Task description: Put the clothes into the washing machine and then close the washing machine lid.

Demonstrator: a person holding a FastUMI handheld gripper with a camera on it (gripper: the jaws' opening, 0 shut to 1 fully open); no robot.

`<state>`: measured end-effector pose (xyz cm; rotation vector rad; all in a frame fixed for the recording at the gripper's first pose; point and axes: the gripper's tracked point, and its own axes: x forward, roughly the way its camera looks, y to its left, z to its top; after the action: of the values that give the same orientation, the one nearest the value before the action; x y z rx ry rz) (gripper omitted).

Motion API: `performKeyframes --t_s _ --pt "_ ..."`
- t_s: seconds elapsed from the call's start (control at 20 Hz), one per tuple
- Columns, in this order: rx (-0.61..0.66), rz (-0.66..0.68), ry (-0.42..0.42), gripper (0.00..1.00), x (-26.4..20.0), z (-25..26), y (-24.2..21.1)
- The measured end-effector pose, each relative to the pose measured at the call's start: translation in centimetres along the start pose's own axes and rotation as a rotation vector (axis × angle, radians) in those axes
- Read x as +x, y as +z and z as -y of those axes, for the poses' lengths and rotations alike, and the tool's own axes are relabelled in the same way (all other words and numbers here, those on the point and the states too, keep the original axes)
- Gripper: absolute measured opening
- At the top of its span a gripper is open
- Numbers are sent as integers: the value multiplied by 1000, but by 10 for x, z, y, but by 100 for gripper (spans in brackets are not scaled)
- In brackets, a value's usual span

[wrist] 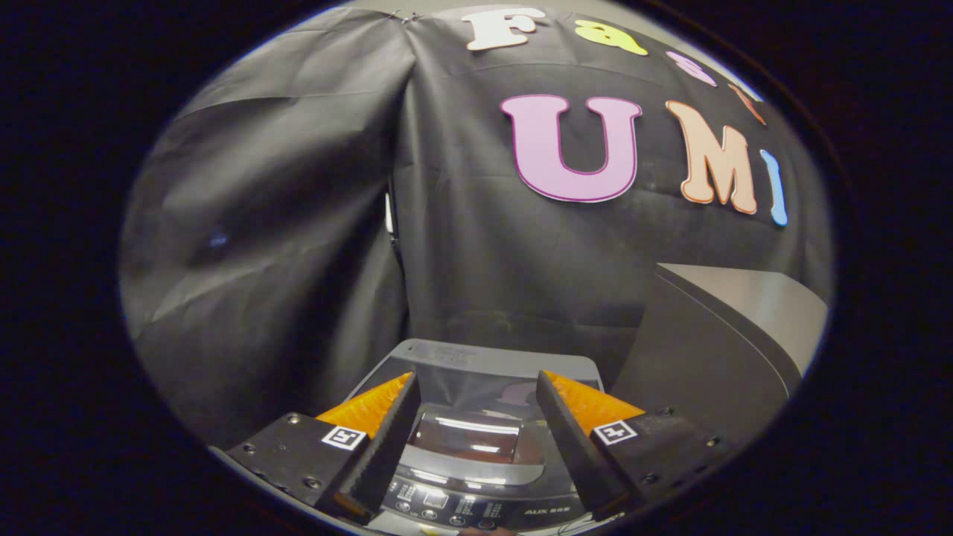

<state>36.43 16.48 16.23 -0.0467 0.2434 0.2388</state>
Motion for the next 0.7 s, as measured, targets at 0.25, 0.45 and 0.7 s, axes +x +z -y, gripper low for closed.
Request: performKeyframes --t_s 0.25,0.45,0.7 --pt "-29 74 31 96 -57 -10 -9" --pt "18 116 46 97 -103 -5 -21" --pt "47 171 18 97 -160 16 -42"
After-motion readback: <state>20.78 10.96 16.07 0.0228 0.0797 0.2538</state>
